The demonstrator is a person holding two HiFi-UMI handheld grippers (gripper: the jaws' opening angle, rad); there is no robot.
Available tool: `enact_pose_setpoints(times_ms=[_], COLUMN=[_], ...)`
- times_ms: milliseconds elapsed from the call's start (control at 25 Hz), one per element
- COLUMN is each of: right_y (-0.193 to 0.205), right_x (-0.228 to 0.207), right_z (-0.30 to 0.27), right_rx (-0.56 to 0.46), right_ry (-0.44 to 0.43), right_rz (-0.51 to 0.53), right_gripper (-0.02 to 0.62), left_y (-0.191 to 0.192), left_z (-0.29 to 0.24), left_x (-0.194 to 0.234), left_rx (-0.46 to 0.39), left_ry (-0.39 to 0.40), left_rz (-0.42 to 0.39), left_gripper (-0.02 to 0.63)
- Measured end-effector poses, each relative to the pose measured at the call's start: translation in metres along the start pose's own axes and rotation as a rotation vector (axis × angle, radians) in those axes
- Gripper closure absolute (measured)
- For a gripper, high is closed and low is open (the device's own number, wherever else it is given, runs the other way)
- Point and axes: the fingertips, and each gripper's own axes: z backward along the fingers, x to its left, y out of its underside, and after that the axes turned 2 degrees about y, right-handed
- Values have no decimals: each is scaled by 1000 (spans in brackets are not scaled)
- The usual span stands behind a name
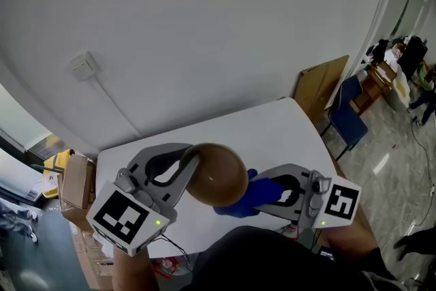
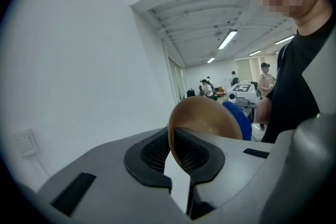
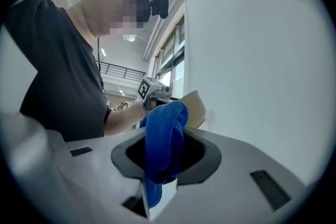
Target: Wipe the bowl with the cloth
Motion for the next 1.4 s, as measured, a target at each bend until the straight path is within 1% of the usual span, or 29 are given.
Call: enact_pose_setpoints(times_ms=[120,240,360,440,560,720,800,920,1120,1280,1400], right_y=[-6,-10,-12,-14,-17,-20,-21,-22,-17,-3,13], right_x=[-6,-16,-17,-16,-14,-13,-12,-12,-11,-11,-3], right_z=[4,6,5,4,3,-4,-8,-3,0,7,11], right_rx=[-7,-22,-22,-22,-20,-22,-22,-22,-24,-13,11], right_ry=[20,42,44,37,8,-28,-35,-29,-32,-18,-32], right_rz=[-7,-20,-5,2,2,-1,1,-3,-29,-79,-118], right_gripper=[518,518,518,518,518,520,520,520,520,520,518], left_y=[3,10,18,23,24,21,20,20,27,31,36], left_z=[7,8,6,4,1,-1,-3,-8,-4,-6,-9], left_x=[-5,-15,-31,-46,-70,-100,-110,-112,-86,-63,-42], left_rx=[29,89,153,177,189,179,176,181,173,174,165], left_ry=[33,71,113,155,229,353,391,385,328,260,192], left_rz=[-56,-123,-188,-225,-278,-371,-399,-401,-341,-278,-218], left_gripper=[580,586,586,586,586,586,586,586,586,586,584])
